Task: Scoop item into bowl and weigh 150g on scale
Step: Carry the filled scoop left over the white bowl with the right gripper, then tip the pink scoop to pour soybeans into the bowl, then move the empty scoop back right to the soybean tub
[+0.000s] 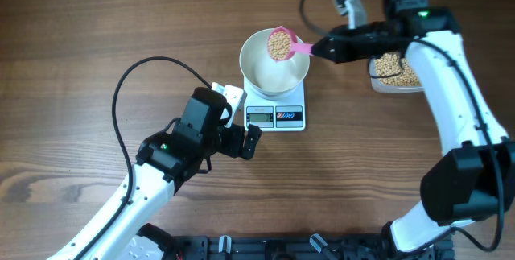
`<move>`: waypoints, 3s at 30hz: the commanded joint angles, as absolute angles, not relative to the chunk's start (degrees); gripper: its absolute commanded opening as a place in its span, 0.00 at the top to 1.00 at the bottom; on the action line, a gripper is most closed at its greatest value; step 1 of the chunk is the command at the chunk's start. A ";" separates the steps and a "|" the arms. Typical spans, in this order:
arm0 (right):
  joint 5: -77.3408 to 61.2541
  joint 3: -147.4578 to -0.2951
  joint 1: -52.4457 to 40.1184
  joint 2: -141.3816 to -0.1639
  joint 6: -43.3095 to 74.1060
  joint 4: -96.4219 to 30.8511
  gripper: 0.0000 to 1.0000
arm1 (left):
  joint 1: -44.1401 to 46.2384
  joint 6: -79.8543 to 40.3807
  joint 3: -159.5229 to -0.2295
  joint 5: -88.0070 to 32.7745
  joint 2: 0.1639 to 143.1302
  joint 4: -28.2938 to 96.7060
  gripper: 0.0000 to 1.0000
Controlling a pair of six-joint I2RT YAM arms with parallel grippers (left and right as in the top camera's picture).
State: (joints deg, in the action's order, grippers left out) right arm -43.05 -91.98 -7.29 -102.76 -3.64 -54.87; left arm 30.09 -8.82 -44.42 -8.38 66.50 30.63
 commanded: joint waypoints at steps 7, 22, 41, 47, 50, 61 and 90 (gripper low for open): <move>-15.86 -93.32 -17.50 -98.21 -5.06 -49.45 0.96 | 30.44 -8.12 -45.65 -8.05 66.81 30.65 0.00; 3.92 -93.32 -26.83 -97.32 -13.54 -48.71 0.96 | 30.44 -8.12 -45.65 -8.05 66.81 30.65 0.00; 12.67 -93.32 -32.77 -97.19 -15.79 -50.65 0.96 | 30.44 -8.12 -45.65 -8.05 66.81 30.65 0.00; 7.03 -93.32 -32.42 -95.79 -10.33 -50.65 0.96 | 30.44 -8.12 -45.65 -8.05 66.81 30.65 0.00; 1.28 -93.34 -30.98 -93.91 -8.23 -50.57 0.96 | 30.44 -8.12 -45.65 -8.05 66.81 30.65 0.00; -33.93 -93.43 -8.43 -89.76 -7.40 -56.07 0.96 | 30.44 -8.12 -45.65 -8.05 66.81 30.65 0.00; 0.60 -92.68 12.21 -94.43 -8.40 -63.90 0.96 | 30.44 -8.12 -45.65 -8.05 66.81 30.65 0.00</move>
